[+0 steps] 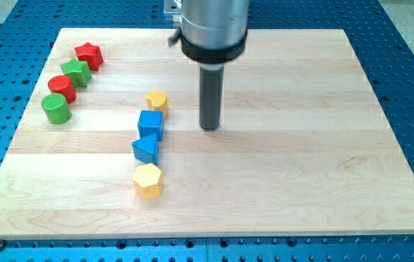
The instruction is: Move the heart below the green circle
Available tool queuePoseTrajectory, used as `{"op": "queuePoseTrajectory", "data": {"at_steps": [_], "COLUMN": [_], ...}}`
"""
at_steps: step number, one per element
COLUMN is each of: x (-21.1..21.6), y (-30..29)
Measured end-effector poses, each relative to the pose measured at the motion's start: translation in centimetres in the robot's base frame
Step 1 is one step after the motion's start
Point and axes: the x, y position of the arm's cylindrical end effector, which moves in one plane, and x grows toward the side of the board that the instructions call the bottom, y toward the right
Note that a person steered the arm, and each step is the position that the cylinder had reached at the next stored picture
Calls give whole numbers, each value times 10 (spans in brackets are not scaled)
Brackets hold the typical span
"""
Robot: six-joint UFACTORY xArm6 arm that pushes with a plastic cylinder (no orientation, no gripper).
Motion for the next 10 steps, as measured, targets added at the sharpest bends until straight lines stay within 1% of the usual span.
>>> {"op": "queuePoseTrajectory", "data": {"at_steps": [2, 3, 4, 5, 6, 7, 8, 9, 10], "x": [-34, -26, -20, -20, 1, 17, 21, -9, -66], "y": [-38, -116, -141, -114, -130, -174, -207, -179, -170]}}
